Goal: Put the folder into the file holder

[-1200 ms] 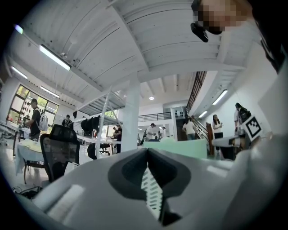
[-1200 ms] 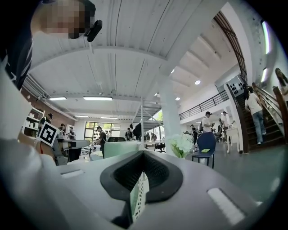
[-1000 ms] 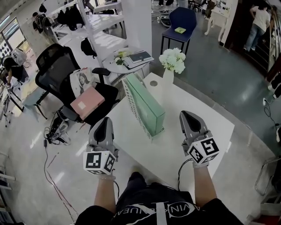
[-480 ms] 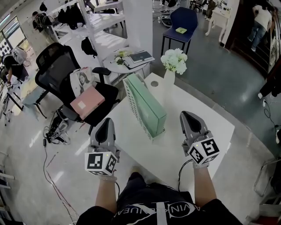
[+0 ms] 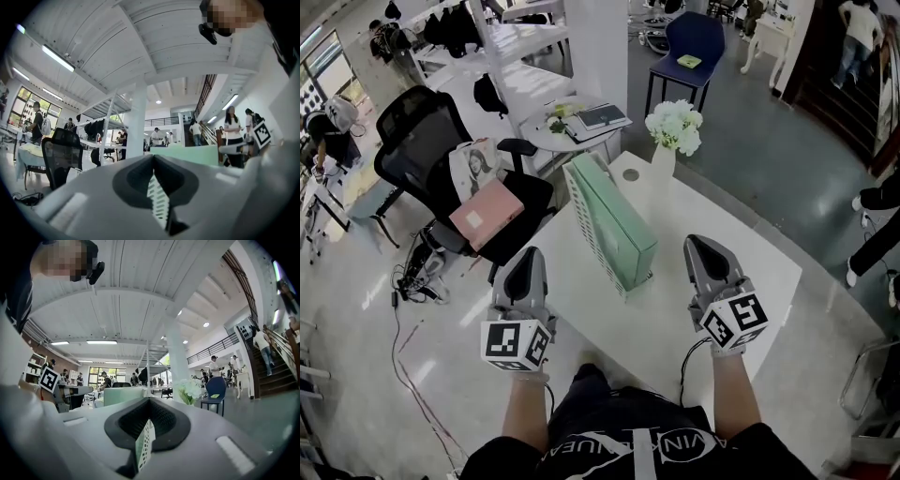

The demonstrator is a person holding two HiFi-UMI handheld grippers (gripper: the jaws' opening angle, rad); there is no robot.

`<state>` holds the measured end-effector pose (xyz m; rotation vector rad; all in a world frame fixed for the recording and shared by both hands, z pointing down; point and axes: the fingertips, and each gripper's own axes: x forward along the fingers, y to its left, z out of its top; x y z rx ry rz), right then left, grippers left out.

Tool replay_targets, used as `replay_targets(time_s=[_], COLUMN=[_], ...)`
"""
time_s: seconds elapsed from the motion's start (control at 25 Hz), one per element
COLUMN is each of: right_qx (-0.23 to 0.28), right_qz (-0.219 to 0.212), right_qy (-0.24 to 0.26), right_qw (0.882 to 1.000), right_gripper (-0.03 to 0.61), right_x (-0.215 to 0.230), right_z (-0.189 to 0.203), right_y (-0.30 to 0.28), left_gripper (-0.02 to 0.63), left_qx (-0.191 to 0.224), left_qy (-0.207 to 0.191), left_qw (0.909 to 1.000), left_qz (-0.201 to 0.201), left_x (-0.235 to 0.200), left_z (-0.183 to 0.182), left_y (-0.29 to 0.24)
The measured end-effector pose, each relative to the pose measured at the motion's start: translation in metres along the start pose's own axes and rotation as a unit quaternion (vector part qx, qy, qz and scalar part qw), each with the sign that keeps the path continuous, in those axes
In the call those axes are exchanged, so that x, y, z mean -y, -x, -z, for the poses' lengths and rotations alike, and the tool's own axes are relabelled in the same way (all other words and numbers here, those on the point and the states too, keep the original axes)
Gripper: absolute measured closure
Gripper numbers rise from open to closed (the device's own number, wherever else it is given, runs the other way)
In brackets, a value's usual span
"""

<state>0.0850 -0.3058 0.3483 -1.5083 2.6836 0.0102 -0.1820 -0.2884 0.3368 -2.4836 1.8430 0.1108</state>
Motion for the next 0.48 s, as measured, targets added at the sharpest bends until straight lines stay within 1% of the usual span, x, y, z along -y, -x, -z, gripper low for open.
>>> replay_targets(time_s=[0.48], right_qx=[-0.005], right_qz=[-0.001], right_qy=[-0.006], right_qw=[1.000], right_gripper=[0.572], right_x=[0.0027], right_z=[0.0074], right_y=[-0.0033], left_gripper=[0.614], left_qx=[-0.009], left_qy=[0.001], left_qw=[1.0000], left_qz=[0.001], left_x=[0.0012], left_z=[0.0073], left_y=[-0.0043])
